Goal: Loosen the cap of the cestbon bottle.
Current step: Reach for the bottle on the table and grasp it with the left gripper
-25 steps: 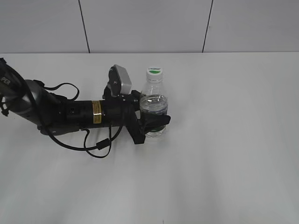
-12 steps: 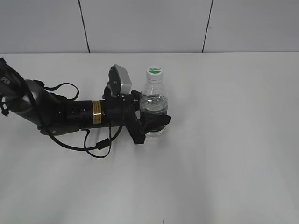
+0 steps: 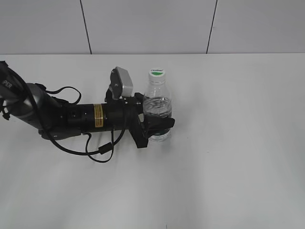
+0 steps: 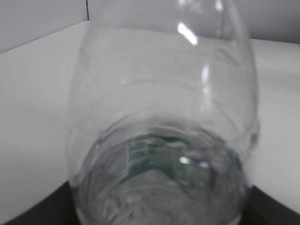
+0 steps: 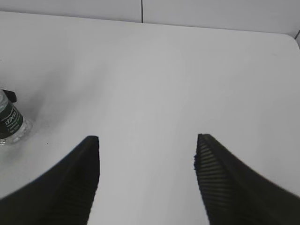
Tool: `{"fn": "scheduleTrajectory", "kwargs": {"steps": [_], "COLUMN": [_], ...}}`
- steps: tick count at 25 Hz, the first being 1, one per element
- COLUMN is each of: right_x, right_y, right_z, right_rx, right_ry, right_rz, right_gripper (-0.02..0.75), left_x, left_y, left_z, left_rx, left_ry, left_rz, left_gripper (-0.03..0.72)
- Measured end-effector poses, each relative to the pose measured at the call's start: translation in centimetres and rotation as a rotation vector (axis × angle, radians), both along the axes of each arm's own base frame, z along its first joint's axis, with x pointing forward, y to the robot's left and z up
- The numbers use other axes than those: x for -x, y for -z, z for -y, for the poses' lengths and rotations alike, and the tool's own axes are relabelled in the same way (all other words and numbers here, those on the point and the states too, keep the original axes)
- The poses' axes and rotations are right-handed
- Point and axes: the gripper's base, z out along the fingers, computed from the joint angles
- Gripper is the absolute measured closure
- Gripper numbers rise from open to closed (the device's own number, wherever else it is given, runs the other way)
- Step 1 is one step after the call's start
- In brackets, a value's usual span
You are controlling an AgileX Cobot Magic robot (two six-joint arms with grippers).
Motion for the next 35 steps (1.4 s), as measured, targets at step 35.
{"fn": "scheduleTrajectory", "kwargs": {"steps": [35], "right_x": [-18.6], "right_y": [-0.3], "right_z": [-13.6], "right_rx": [0.223], "right_ry": [-0.577], "right_rz": [-0.694], "right_gripper": [0.349], "left_x": [0.5], "left_y": [0.2], "left_z": [0.1], "left_rx": [-0.022], "left_ry": [0.063], "left_rz": [0.014], "left_gripper": [0.28]}}
